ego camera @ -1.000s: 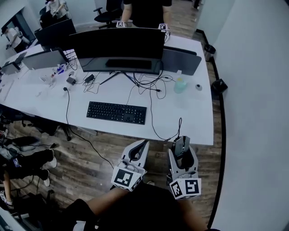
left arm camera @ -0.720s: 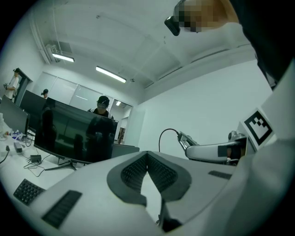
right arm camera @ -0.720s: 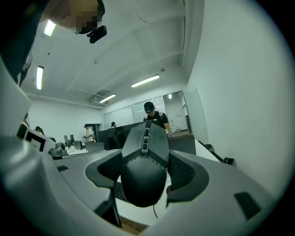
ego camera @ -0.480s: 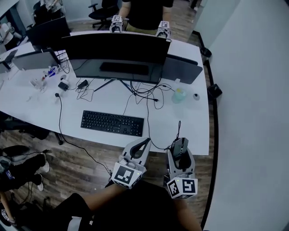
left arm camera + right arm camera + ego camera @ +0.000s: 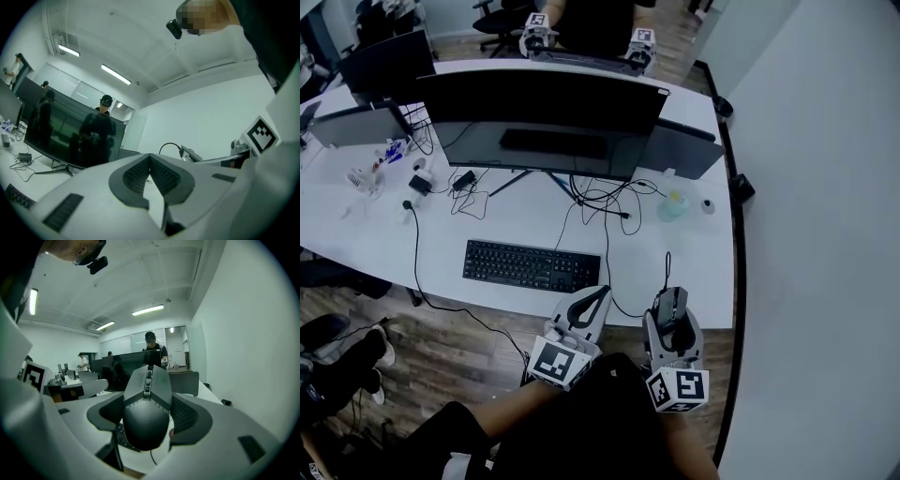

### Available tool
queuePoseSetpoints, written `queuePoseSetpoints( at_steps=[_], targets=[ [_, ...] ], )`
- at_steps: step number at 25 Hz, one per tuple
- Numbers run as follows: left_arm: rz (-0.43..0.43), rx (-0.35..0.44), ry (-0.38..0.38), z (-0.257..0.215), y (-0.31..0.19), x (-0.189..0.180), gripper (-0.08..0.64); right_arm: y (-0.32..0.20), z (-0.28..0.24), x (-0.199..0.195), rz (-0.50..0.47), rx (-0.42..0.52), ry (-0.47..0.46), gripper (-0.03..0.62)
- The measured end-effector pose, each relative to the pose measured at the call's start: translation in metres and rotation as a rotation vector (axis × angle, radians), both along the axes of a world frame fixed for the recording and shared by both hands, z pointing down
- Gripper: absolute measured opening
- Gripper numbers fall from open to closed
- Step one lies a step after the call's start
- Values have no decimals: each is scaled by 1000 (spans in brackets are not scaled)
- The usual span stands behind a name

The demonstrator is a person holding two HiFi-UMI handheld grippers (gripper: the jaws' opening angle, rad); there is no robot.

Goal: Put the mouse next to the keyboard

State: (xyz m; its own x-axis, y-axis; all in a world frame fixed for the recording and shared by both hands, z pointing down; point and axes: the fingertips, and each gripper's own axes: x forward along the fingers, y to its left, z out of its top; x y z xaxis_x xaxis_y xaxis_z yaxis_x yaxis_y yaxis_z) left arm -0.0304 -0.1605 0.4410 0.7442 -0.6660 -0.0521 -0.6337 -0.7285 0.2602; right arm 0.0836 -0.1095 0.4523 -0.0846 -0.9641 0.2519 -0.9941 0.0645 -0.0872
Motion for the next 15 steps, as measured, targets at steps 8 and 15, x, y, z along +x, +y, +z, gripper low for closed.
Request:
queuePoseSetpoints(
  at_steps=[8, 15],
  targets=[
    [1, -27, -22, 17, -15, 8, 3, -17, 35, 3, -16, -96, -15, 307],
    [-45, -33, -72, 37, -39, 18, 3, -39, 85, 21, -12, -178, -69, 307]
  ],
)
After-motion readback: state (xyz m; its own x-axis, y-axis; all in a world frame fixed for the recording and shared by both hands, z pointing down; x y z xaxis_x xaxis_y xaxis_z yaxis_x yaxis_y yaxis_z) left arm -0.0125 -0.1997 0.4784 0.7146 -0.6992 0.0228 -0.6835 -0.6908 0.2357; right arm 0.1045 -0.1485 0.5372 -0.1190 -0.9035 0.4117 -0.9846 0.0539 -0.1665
